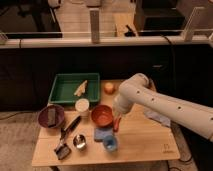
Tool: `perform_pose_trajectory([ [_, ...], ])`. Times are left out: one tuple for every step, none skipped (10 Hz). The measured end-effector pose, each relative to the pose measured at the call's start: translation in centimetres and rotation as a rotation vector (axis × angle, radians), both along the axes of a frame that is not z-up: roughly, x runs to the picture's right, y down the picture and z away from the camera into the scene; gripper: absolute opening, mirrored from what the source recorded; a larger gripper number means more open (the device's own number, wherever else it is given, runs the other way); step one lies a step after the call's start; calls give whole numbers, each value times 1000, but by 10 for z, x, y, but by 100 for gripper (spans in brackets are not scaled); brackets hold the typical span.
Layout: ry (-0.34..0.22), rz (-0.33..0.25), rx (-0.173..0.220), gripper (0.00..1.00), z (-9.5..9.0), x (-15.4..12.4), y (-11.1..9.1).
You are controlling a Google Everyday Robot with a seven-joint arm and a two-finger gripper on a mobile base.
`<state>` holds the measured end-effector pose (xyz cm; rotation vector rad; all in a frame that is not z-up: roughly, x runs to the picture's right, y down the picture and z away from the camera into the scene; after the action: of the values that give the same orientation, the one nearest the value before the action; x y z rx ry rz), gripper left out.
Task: Place brush in plastic cup
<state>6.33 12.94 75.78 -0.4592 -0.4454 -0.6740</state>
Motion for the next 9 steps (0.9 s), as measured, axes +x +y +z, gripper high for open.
perform_pose_trajectory([
  [-6,-2,-3,6,-1,1,1],
  [-13,-2,-9,16,-2,0,0],
  [-29,-1,-19,23,-3,-5,-3],
  [-55,-3,-35,32,-5,-12,-7],
  [-82,-18,-53,44,-7,-28,-13],
  [-103,-37,-68,54,-7,-44,-18],
  [-119,-52,-75,64,-7,-60,-26],
  [-130,-64,-80,72,-6,-74,-34],
  [-139,-81,-84,79,-5,-95,-45],
])
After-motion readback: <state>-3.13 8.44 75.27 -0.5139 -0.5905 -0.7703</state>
